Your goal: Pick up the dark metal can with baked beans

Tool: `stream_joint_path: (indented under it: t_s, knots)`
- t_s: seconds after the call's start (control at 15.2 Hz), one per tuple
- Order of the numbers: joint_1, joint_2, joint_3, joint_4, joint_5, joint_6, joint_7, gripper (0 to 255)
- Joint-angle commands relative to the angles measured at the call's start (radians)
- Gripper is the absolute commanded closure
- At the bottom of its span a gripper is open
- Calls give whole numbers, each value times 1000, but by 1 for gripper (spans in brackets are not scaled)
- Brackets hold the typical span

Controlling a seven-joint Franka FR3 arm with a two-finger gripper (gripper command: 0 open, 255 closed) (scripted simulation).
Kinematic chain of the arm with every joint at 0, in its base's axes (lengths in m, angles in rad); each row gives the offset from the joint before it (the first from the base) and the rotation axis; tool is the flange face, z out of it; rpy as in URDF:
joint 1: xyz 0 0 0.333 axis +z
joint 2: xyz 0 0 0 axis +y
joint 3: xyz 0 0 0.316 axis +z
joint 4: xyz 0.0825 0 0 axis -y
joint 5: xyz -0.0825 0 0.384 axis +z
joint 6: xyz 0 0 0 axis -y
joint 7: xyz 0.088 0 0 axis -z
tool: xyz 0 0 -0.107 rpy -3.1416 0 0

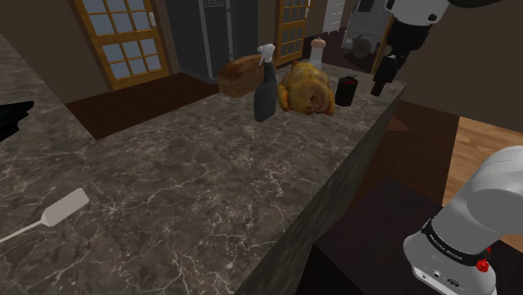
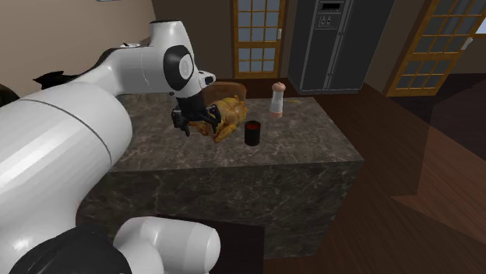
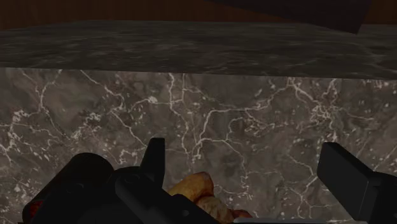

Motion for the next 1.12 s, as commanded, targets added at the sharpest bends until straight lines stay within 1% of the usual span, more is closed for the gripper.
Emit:
stream_joint_path:
  t_s: [0.0, 0.26, 0.53, 0.79, 1.06]
  knots:
    - [0, 0, 0, 0, 0, 0, 0, 0]
    - [-21, 143, -62, 66, -24, 61, -61, 0]
    - [-37, 292, -118, 153, -34, 107, -121, 0]
    - [-48, 447, -170, 259, -28, 137, -183, 0]
    - [-59, 607, -216, 386, -7, 150, -248, 0]
